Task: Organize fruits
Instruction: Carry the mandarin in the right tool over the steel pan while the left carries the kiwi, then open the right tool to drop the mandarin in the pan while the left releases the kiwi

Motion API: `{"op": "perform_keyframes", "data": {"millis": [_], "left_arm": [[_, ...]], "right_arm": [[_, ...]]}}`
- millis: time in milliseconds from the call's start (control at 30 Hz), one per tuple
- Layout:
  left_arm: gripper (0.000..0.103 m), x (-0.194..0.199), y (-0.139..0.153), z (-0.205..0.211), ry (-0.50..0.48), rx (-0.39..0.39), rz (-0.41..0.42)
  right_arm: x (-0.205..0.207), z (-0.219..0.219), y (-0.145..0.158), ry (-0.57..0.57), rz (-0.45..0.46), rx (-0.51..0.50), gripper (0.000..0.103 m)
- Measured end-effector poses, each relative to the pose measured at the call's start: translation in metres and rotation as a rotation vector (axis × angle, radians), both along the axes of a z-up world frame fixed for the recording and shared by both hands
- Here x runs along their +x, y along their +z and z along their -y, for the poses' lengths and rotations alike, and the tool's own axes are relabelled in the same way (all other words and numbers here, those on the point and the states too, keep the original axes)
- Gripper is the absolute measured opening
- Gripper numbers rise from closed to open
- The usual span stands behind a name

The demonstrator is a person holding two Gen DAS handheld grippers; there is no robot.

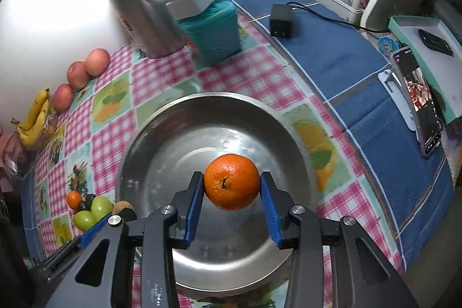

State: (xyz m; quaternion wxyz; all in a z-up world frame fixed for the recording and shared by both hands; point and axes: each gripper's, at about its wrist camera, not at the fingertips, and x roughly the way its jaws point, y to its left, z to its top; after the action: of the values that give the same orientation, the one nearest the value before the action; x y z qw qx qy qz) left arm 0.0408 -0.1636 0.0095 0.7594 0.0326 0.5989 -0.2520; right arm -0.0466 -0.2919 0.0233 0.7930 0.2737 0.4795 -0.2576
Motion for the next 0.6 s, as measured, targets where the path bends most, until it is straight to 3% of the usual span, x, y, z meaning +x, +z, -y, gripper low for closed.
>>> {"op": "perform_keyframes", "data": {"millis": [600], "left_arm": [[0.026, 0.0, -0.02, 0.005, -0.015, -0.004, -0.038]], "right_arm": [[0.003, 0.001, -0.016, 0.011, -0.055, 0.01, 0.041]]}}
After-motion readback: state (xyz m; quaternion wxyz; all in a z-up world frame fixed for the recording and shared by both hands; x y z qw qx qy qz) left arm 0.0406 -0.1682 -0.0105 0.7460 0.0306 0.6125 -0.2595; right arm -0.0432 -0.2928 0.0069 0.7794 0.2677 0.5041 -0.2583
